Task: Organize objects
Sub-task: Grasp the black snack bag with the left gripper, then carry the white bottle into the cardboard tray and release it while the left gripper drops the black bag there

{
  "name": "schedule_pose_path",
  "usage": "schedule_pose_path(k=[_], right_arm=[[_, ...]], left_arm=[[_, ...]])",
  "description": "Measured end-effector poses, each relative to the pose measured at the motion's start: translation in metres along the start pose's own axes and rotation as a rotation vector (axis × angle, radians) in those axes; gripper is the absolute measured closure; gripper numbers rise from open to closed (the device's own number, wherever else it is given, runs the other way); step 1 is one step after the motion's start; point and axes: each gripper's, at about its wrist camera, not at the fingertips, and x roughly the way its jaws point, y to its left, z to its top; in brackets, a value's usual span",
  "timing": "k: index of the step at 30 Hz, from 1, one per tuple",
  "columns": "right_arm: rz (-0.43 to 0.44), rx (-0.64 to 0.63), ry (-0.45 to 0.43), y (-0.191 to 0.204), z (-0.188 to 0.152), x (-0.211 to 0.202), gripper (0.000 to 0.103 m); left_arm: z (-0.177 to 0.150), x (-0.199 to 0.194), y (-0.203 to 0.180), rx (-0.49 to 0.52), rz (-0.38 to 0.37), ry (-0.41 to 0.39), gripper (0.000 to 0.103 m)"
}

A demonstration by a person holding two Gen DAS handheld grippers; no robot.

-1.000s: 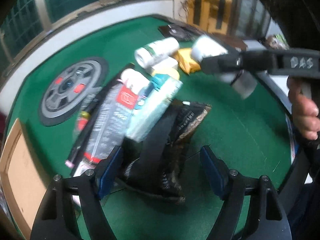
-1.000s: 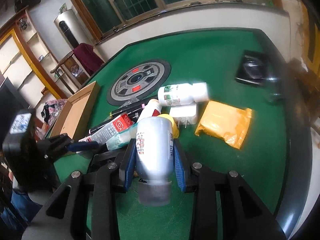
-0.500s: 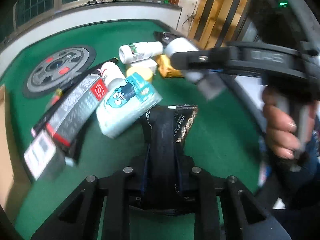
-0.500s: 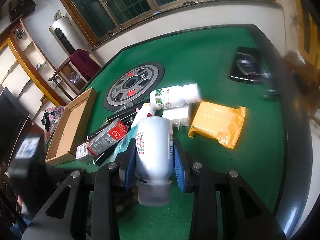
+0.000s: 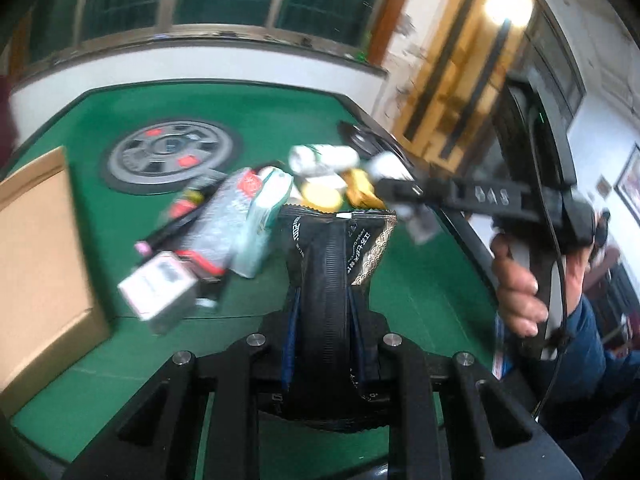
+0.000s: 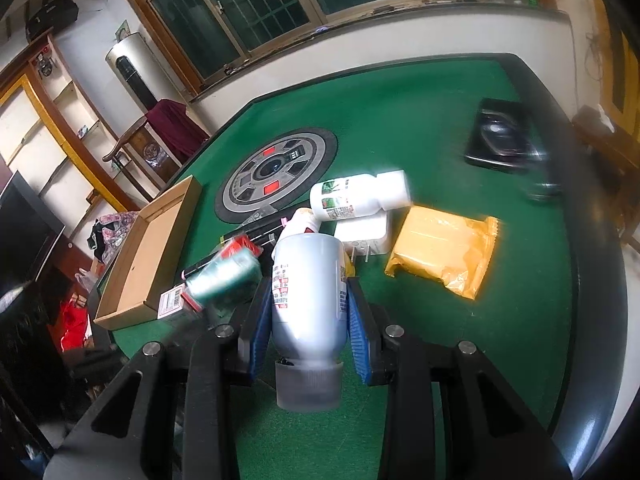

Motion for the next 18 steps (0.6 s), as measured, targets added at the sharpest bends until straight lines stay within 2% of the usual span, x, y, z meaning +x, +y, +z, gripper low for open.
schedule_pose_path(k=[9, 12, 18], right_arm=[[0.006, -0.064, 0.010, 0.031, 0.000, 0.000, 0.071], [0.040, -0.065, 0.028, 0.043, 0.004, 0.005, 0.071], [0.086, -0.125, 0.090, 0.088, 0.011, 0.027, 0.071]], left_arm=[[0.002, -0.050, 0.056, -0.108, 0.050, -0.112, 0.084], [0.004, -0.064, 0.075, -0.146, 0.070, -0.152, 0.084], [0.006, -0.090, 0.110, -0.190, 0.177, -0.223, 0.084]])
